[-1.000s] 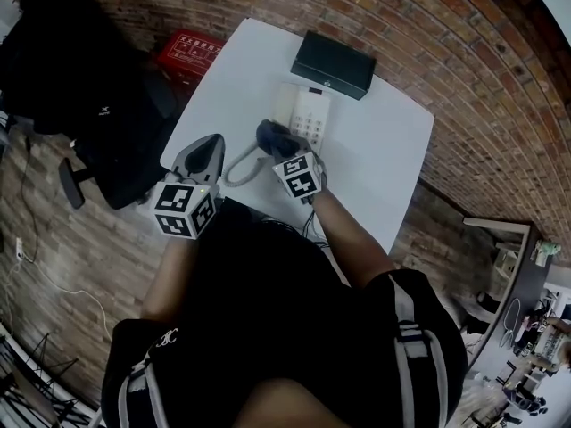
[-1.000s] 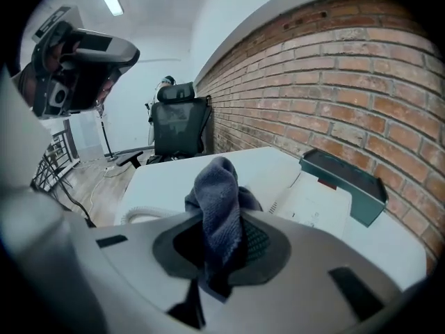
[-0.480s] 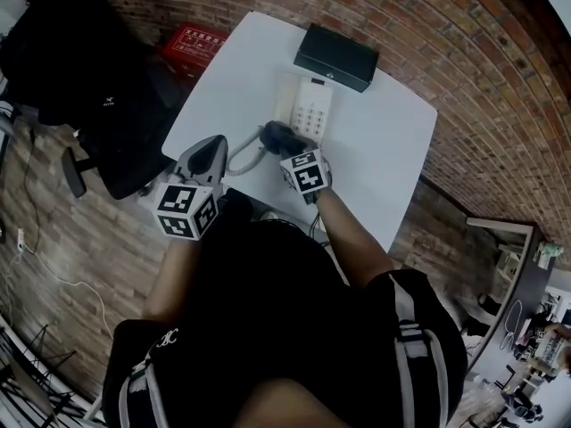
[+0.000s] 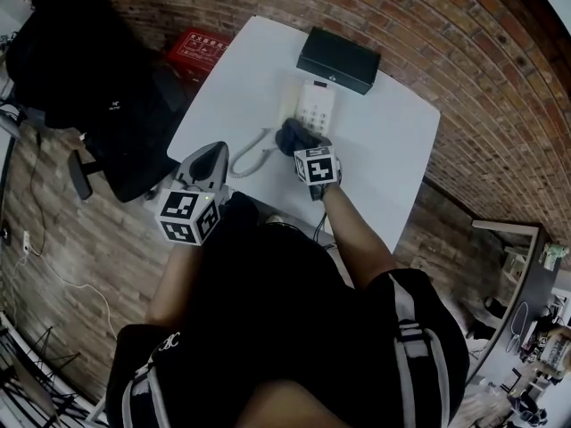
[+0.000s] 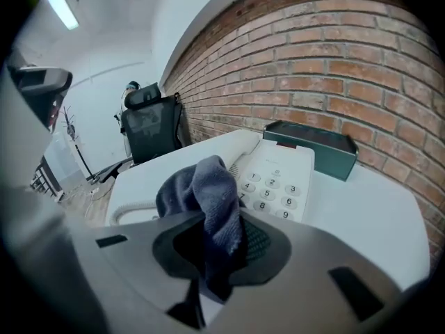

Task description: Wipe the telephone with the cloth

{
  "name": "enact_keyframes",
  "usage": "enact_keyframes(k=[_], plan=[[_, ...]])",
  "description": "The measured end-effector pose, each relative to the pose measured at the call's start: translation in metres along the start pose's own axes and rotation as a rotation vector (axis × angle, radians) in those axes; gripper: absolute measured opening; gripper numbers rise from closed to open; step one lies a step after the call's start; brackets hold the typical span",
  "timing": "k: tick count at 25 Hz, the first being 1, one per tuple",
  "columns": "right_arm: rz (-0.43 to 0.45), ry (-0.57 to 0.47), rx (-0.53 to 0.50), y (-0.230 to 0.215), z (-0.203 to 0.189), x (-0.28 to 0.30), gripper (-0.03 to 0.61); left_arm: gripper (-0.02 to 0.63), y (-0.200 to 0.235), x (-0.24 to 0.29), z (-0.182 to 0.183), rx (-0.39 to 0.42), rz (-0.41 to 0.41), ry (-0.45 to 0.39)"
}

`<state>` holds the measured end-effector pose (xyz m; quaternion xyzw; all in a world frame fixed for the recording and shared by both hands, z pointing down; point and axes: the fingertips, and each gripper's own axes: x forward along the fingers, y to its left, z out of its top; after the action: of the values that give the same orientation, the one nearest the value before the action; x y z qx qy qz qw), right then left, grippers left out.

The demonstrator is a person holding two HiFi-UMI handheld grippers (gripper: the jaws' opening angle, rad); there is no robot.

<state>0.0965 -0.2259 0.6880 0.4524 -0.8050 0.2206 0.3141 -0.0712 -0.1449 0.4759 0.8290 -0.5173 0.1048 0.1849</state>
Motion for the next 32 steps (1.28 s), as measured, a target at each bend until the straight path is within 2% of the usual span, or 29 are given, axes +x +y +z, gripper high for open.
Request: enact_keyframes(k=[7,16,21,32], plan=[[-0.054,-0.017,0.062,-0.028,0.026,0.010,0.044,-0.003,0.014,0.002,0.001,0.002,0.006,0.009],[-0.137,-0.020,0.068,-0.060,0.060,0.024,0.044,-0.003,0.034,0.011,0.016,0.010,0.001,-0.004],[-0.183,-0.030,0.121,-0.080,0.075,0.036,0.044,-0.005,0.048,0.016,0.022,0.010,0.005,-0.009],[-0.258,-0.026,0.105,-0.106,0.108,0.047,0.044,-0.003,0.069,0.016,0.023,-0.037,0.019,-0.010]])
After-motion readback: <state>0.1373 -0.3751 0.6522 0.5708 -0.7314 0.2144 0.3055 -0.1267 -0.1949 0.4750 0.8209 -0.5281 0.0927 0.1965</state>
